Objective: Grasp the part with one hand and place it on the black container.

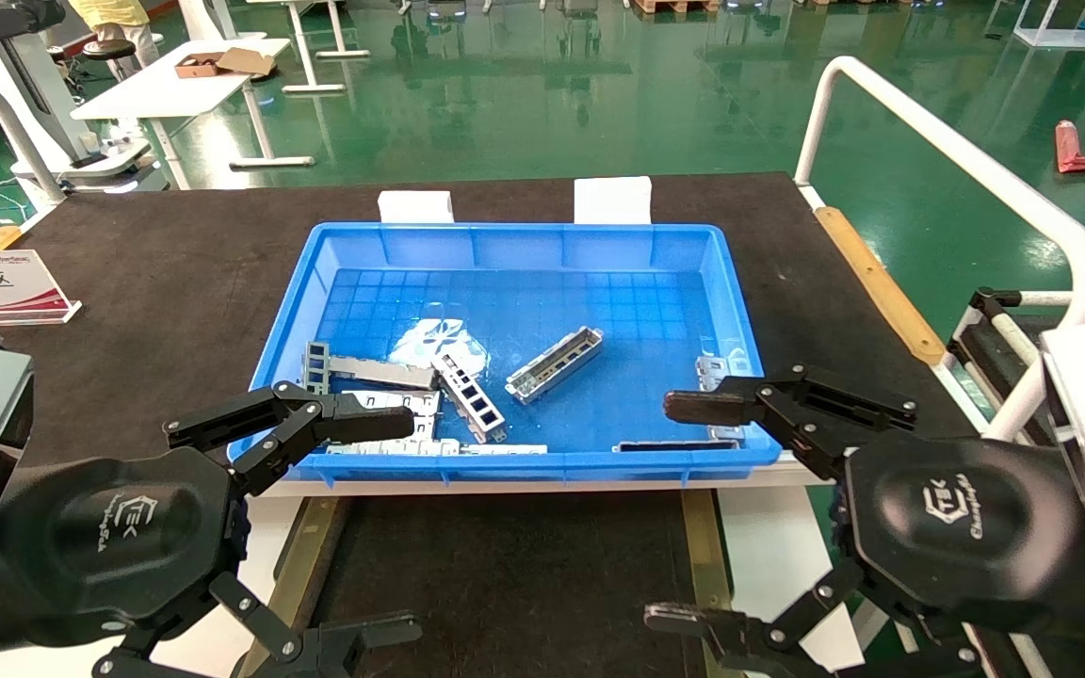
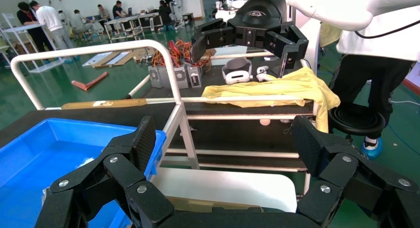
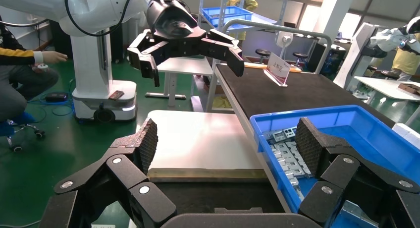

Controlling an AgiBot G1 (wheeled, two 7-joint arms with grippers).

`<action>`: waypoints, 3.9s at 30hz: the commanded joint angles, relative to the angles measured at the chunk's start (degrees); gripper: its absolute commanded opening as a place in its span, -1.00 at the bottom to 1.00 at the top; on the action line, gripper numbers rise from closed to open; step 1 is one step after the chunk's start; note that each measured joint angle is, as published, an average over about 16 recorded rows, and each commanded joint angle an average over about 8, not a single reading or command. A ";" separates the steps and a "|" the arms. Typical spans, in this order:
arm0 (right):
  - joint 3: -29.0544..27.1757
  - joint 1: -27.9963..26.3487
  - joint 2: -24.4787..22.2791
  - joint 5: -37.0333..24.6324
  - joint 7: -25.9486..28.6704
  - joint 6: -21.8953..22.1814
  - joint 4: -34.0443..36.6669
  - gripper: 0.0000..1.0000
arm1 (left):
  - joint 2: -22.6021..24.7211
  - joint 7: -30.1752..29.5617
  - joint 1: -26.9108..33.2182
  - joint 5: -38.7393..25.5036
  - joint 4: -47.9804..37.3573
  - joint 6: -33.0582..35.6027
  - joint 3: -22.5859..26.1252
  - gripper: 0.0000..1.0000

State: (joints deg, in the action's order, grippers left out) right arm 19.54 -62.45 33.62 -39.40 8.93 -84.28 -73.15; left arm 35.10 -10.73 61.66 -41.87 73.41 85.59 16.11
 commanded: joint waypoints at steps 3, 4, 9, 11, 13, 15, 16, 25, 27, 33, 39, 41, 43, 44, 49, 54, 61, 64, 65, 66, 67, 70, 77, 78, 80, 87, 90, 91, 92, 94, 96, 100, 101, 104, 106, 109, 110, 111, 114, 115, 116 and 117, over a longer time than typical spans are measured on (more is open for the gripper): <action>0.00 0.00 0.00 0.00 0.00 0.00 0.00 1.00 | 0.00 0.00 0.00 0.00 0.00 0.00 0.00 1.00; 0.00 0.00 0.00 0.00 0.00 0.00 0.00 1.00 | 0.00 0.00 0.00 0.00 0.00 0.00 0.00 1.00; 0.00 0.00 0.00 0.00 0.00 0.00 0.00 1.00 | 0.00 0.00 0.00 0.00 0.00 0.00 0.00 1.00; 0.00 0.00 0.00 0.00 0.00 0.00 0.00 1.00 | 0.00 0.00 0.00 0.00 0.00 0.00 0.00 1.00; 0.00 0.00 0.00 0.00 0.00 0.00 0.00 1.00 | 0.00 0.00 0.00 0.00 0.00 0.00 0.00 1.00; 0.00 0.00 0.00 0.00 0.00 0.00 0.00 1.00 | 0.00 0.00 0.00 0.00 0.00 0.00 0.00 1.00; 0.00 0.00 0.00 0.00 0.00 0.00 0.00 1.00 | 0.00 0.00 0.00 0.00 0.00 0.00 0.00 1.00; 0.00 0.00 0.00 0.00 0.00 0.00 0.00 1.00 | 0.00 0.00 0.00 0.00 0.00 0.00 0.00 1.00; 0.00 0.00 0.00 0.00 0.00 0.00 0.00 1.00 | 0.00 0.00 0.00 0.00 0.00 0.00 0.00 1.00; 0.00 0.00 0.00 0.00 0.00 0.00 0.00 1.00 | 0.00 0.00 0.00 0.00 0.00 0.00 0.00 1.00; 0.00 0.00 0.00 0.00 0.00 0.00 0.00 1.00 | 0.00 0.00 0.00 0.00 0.00 0.00 0.00 1.00; 0.00 0.00 0.00 0.00 0.00 0.00 0.00 1.00 | 0.00 0.00 0.00 0.00 0.00 0.00 0.00 1.00; 0.00 0.00 0.00 0.00 0.00 0.00 0.00 1.00 | -0.01 0.00 -0.01 0.00 0.02 0.01 -0.01 1.00; 0.00 0.00 0.00 0.00 0.00 0.00 0.00 1.00 | -0.01 0.00 -0.01 0.00 0.02 0.01 -0.01 1.00; 0.00 0.00 0.00 0.00 0.00 0.00 0.01 1.00 | 0.00 0.05 0.05 -0.17 0.03 -0.09 0.02 1.00; 0.01 -0.01 0.00 0.00 -0.01 -0.01 0.02 1.00 | 0.35 0.01 0.49 -0.91 -0.10 -0.68 0.28 1.00; 0.02 -0.02 0.00 0.01 -0.02 -0.02 0.04 1.00 | 2.43 0.08 2.12 -3.20 -1.30 -2.38 1.37 1.00; 0.02 -0.02 0.00 0.01 -0.02 -0.02 0.04 1.00 | 4.01 0.21 3.30 -4.82 -2.53 -3.30 2.24 1.00; 0.03 -0.02 0.00 0.01 -0.02 -0.02 0.04 1.00 | 4.63 0.29 3.78 -5.51 -3.10 -3.66 2.60 1.00; 0.03 -0.03 0.00 0.01 -0.02 -0.02 0.04 1.00 | 5.33 0.37 4.32 -6.27 -3.77 -4.04 3.00 1.00; 0.03 -0.03 0.00 0.01 -0.02 -0.02 0.04 1.00 | 6.08 0.44 4.90 -7.04 -4.53 -4.41 3.43 1.00; 0.03 -0.03 0.00 0.01 -0.02 -0.02 0.04 1.00 | 8.62 0.67 6.88 -9.55 -7.39 -5.67 4.83 1.00; 0.04 -0.03 0.00 0.02 -0.03 -0.01 0.04 1.00 | 15.80 1.93 12.47 -15.53 -16.29 -8.43 8.38 1.00; 0.04 -0.03 0.00 0.02 -0.03 -0.01 0.04 1.00 | 16.95 2.34 13.35 -16.45 -17.83 -8.91 8.89 1.00; 0.04 -0.03 0.00 0.02 -0.03 -0.01 0.04 1.00 | 19.28 3.24 15.05 -18.25 -21.15 -9.99 9.86 1.00; 0.05 -0.03 -0.01 0.03 -0.03 -0.01 0.04 1.00 | 27.40 7.43 20.65 -24.46 -34.11 -14.86 13.03 1.00; 0.05 -0.03 -0.01 0.03 -0.03 -0.01 0.04 1.00 | 30.77 9.56 22.83 -26.61 -39.93 -17.26 14.06 1.00; 0.06 -0.03 -0.01 0.03 -0.04 -0.01 0.04 1.00 | 31.90 10.33 23.51 -27.25 -41.88 -18.09 14.37 1.00; 0.06 -0.03 -0.01 0.03 -0.04 -0.01 0.04 1.00 | 32.98 11.10 24.13 -27.80 -43.75 -18.93 14.63 1.00; 0.06 -0.04 -0.01 0.03 -0.04 -0.01 0.04 1.00 | 35.18 12.68 25.32 -28.82 -47.55 -20.66 15.11 1.00; 0.06 -0.04 -0.01 0.03 -0.04 -0.01 0.04 1.00 | 37.25 14.26 26.36 -29.74 -51.11 -22.57 15.54 1.00; 0.07 -0.04 -0.01 0.04 -0.04 0.00 0.04 1.00 | 40.66 17.30 27.89 -31.12 -57.23 -26.72 16.23 1.00; 0.07 -0.04 -0.01 0.04 -0.04 0.00 0.04 1.00 | 41.27 17.87 28.12 -31.32 -58.37 -27.71 16.39 1.00; 0.07 -0.04 -0.01 0.04 -0.04 0.00 0.04 1.00 | 42.50 18.99 28.39 -31.47 -60.72 -30.37 16.92 1.00; 0.07 -0.04 -0.02 0.04 -0.04 0.00 0.04 1.00 | 42.90 19.10 28.24 -31.19 -61.40 -31.90 17.34 1.00; 0.08 -0.04 -0.02 0.04 -0.05 0.00 0.04 0.68 | 43.15 18.64 27.69 -30.62 -61.46 -33.94 18.21 0.63; 0.08 -0.04 -0.02 0.04 -0.05 0.00 0.04 0.43 | 43.18 18.41 27.48 -30.42 -61.34 -34.55 18.55 0.38; 0.08 -0.04 -0.02 0.04 -0.05 0.00 0.04 0.18 | 43.21 18.16 27.25 -30.19 -61.17 -35.17 18.91 0.13; 0.08 -0.04 -0.02 0.05 -0.05 0.00 0.04 -0.57 | 43.23 17.40 26.63 -29.45 -60.57 -36.77 20.02 -0.62; 0.08 -0.04 -0.02 0.05 -0.05 0.00 0.04 -0.82 | 43.23 17.16 26.44 -29.17 -60.36 -37.27 20.39 -0.85; 0.08 -0.04 -0.02 0.05 -0.05 0.00 0.04 -0.95 | 43.23 16.96 26.27 -28.90 -60.16 -37.75 20.75 -0.97; 0.09 -0.04 -0.02 0.05 -0.05 0.00 0.04 -1.00 | 43.22 16.76 26.11 -28.58 -59.96 -38.23 21.10 -1.00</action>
State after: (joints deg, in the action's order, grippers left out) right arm 19.62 -62.50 33.60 -39.35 8.88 -84.28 -73.11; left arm 78.32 6.12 87.86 -70.34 13.35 47.45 37.15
